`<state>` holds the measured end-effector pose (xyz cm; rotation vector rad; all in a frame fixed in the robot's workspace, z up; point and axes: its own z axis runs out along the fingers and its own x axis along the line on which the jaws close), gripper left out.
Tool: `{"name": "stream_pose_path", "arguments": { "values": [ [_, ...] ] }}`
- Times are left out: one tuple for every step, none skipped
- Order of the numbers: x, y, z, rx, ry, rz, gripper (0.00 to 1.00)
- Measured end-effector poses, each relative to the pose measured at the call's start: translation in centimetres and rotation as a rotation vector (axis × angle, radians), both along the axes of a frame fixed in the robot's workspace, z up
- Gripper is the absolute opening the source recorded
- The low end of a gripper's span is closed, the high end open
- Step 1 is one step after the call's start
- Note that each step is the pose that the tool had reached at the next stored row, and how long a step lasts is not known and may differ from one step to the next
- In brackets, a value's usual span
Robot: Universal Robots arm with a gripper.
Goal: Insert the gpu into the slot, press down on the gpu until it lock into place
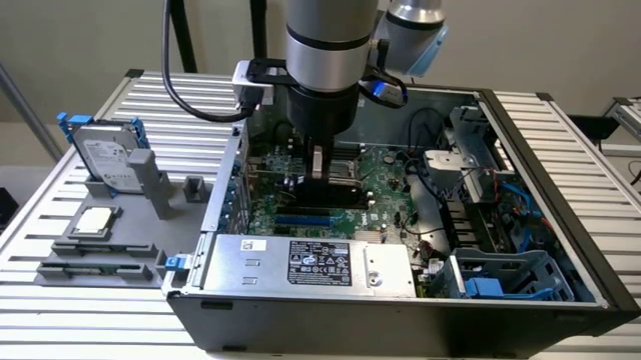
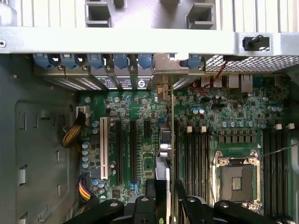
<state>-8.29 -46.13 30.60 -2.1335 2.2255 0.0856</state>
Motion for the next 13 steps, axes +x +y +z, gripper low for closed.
{"name": "stream_pose_path", "arguments": {
  "values": [
    [0.0, 0.0, -0.18, 0.0001, -0.0001, 0.0, 0.26],
    [0.0, 0.0, -0.34, 0.0, 0.0, 0.0, 0.26],
    [-0.1, 0.0, -0.53, 0.0, 0.0, 0.0, 0.26],
    [-0.1, 0.0, -0.7, 0.0, 0.0, 0.0, 0.26],
    [-0.2, 0.0, -0.87, -0.0001, 0.0001, 0.0, 0.26],
    [-0.2, 0.0, -1.01, -0.0001, 0.0001, 0.0, 0.26],
    [-0.3, 0.0, -1.14, -0.0001, 0.0001, -0.001, 0.26],
    [-0.3, 0.0, -1.23, 0.0, 0.0, -0.002, 0.26],
    [-0.4, 0.0, -1.29, 0.0, 0.0001, -0.003, 0.26],
    [-0.4, 0.0, -1.32, -0.0002, 0.0001, -0.004, 0.26],
    [-0.4, 0.0, -1.33, -0.0003, 0.0002, -0.005, 0.26],
    [-0.4, 0.01, -1.37, -0.0001, 0.0001, -0.006, 0.26],
    [-0.4, 0.01, -1.39, -0.0001, 0.0001, -0.007, 0.26]
  ]
}}
